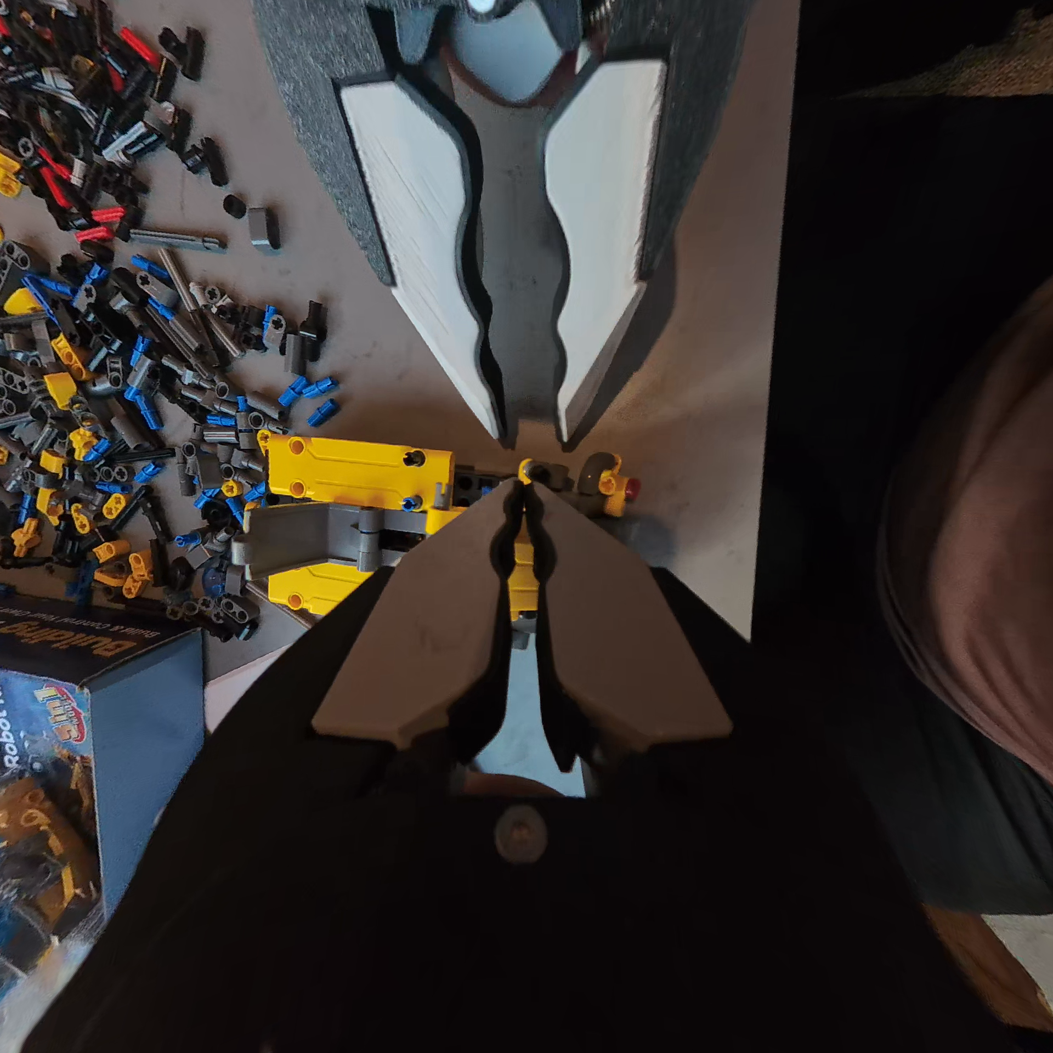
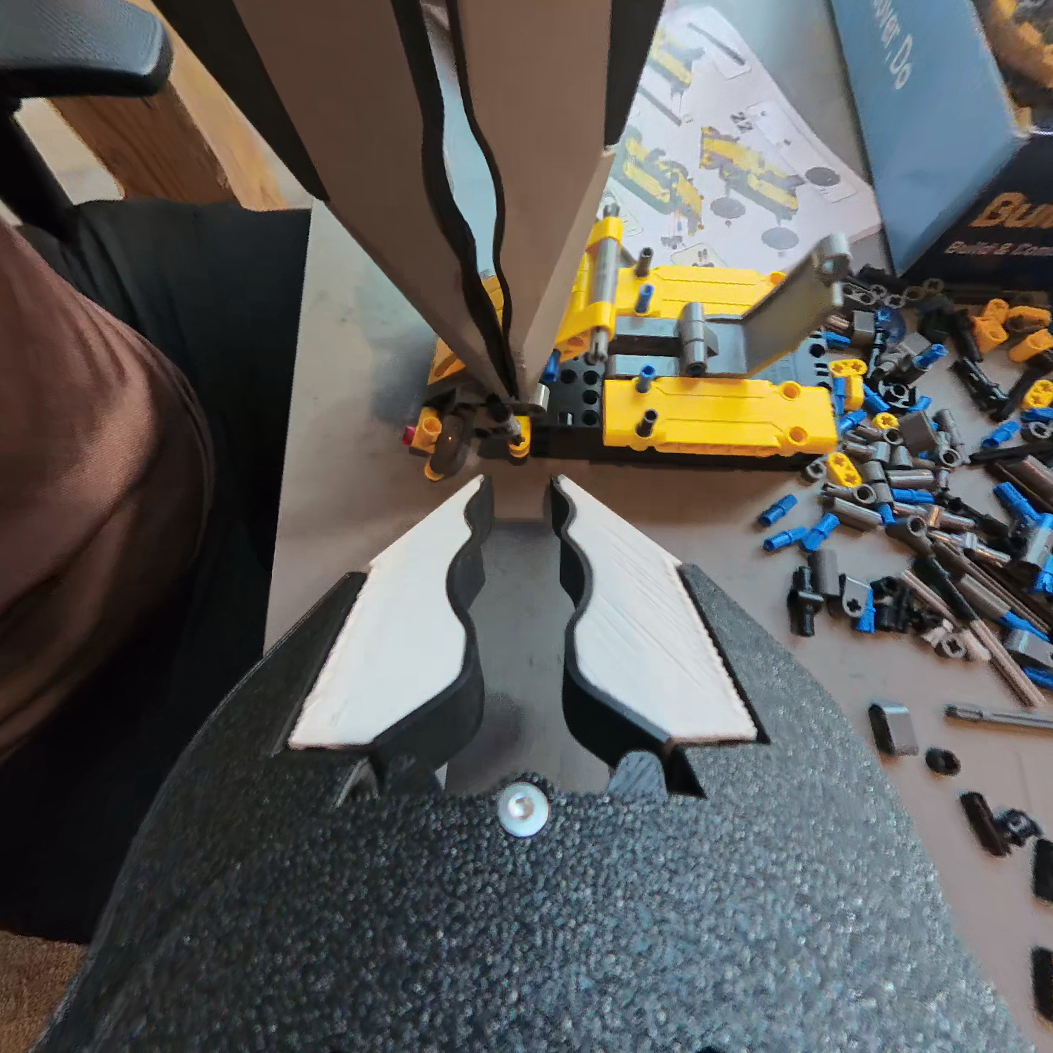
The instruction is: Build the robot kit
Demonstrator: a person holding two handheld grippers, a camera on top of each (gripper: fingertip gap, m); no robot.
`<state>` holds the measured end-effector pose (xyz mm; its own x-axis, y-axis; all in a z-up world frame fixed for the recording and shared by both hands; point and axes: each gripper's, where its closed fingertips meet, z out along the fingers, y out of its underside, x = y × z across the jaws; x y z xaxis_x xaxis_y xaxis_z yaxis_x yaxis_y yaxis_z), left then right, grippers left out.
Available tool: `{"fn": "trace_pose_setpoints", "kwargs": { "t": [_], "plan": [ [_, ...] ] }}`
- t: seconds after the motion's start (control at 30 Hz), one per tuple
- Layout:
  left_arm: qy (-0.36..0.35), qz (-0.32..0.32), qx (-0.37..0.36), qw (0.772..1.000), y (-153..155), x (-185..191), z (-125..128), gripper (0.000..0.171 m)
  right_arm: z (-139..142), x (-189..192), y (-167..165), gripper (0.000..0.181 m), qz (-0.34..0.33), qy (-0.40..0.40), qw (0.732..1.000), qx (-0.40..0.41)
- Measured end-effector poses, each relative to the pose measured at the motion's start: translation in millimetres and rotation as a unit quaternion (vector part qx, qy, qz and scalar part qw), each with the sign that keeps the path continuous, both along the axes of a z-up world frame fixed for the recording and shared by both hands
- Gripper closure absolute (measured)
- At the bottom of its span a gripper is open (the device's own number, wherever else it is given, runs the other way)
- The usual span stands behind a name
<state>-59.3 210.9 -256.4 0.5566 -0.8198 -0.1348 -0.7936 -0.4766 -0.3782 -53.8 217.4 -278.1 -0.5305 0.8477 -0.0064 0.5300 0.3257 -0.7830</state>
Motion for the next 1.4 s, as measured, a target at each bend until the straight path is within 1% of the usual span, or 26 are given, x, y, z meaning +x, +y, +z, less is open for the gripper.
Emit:
{"fn": "trace_pose_setpoints", "kwargs": {
  "t": [0.13,0.2,0.3,0.33,0.37,0.43,0.53,0.67,0.73,0.93,1.07,1.4],
  "plan": [
    [0.0,0.005,0.002,1.0,0.0,1.0,0.3,0.171,-3.9,-6.7,-5.2,0.164,0.02,-0.006,1.0,0.014],
    [0.004,0.001,-0.007,1.0,-2.4,3.9,-2.3,0.163,-2.6,-9.9,-5.7,0.165,0.023,-0.002,1.0,0.013],
    [0.016,-0.007,-0.005,1.0,-2.3,5.2,-4.1,0.161,-2.2,-10.9,-5.4,0.169,0.025,-0.003,1.0,0.006],
    [0.02,-0.01,-0.002,1.0,-1.4,4.5,-4.4,0.163,-1.8,-10.7,-5.8,0.175,0.027,-0.002,1.0,0.005],
    [0.022,-0.011,-0.002,1.0,-1.3,4.2,-4.6,0.165,-1.6,-10.8,-5.4,0.177,0.026,0.0,1.0,0.006],
    [0.021,-0.01,-0.002,1.0,-0.1,3.8,-3.8,0.168,-1.7,-10.9,-5.3,0.177,0.026,0.001,1.0,0.007],
    [0.018,-0.006,-0.003,1.0,1.9,2.8,-1.7,0.166,-1.7,-9.9,-6.9,0.174,0.032,-0.003,0.999,-0.002],
    [0.016,-0.01,-0.006,1.0,2.4,4.5,-2.1,0.166,-3.6,-10.8,-6.3,0.174,0.032,-0.016,0.999,-0.013],
    [0.015,-0.015,-0.01,1.0,1.0,5.2,-3.6,0.168,-3.5,-11.4,-5.9,0.177,0.031,-0.013,0.999,-0.009],
    [-0.003,-0.007,-0.014,1.0,-0.4,2.8,1.1,0.17,-1.8,-9.3,-8.6,0.178,0.039,0.001,0.999,0.003],
    [-0.003,-0.005,-0.017,1.0,-2.3,-0.2,1.2,0.17,-1.9,-7.9,-10.8,0.178,0.036,0.003,0.999,0.007],
    [-0.042,0.0,-0.032,0.999,-2.7,6.0,-0.4,0.17,-2.6,-7.3,-11.9,0.178,0.037,-0.001,0.999,0.005]
  ]
}}
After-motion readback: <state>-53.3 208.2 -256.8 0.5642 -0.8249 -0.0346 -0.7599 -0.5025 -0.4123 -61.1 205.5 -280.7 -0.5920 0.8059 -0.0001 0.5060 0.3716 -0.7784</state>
